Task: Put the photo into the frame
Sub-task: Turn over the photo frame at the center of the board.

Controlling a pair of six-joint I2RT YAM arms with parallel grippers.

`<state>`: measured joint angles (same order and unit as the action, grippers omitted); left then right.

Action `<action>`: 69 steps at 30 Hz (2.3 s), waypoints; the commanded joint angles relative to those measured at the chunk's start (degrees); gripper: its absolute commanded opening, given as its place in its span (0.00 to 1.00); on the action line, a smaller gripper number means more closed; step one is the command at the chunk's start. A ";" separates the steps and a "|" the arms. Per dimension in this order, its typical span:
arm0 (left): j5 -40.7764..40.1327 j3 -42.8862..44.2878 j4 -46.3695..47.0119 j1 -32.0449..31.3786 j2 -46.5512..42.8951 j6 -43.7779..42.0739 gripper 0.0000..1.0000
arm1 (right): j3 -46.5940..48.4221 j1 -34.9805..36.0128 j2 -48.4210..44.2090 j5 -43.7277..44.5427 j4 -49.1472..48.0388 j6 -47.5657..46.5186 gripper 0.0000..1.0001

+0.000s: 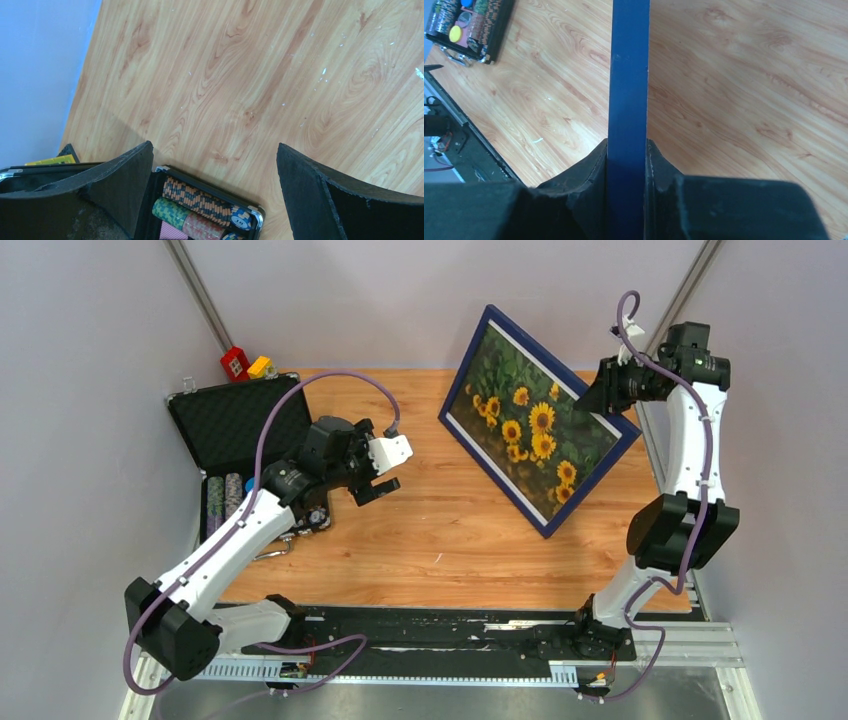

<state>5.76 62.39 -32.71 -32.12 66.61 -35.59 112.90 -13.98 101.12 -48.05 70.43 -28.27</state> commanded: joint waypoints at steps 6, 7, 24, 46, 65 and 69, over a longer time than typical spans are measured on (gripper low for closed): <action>1.29 -0.44 2.22 0.33 0.61 1.76 1.00 | -4.03 0.62 1.37 -0.79 2.78 -2.96 0.00; 1.28 -0.47 2.21 0.32 0.67 1.76 1.00 | -4.23 0.62 1.24 -0.89 2.77 -3.03 0.00; 1.75 -1.19 2.47 0.35 1.31 2.19 1.00 | -14.91 0.01 -5.08 -3.36 -5.02 1.12 0.00; 1.84 -2.08 2.82 0.31 1.94 2.32 1.00 | -39.21 -1.49 -18.73 -4.51 -25.33 15.60 0.00; 2.02 -2.28 3.25 0.33 2.85 2.17 1.00 | -53.26 -1.67 -23.43 -4.71 -34.72 20.51 0.00; 2.06 -2.00 3.20 0.30 3.38 2.17 1.00 | -55.33 -1.65 -23.89 -4.71 -36.45 20.77 0.00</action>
<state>6.98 60.25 -31.38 -32.10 69.67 -34.59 59.31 -16.01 79.37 -56.31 39.68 -2.96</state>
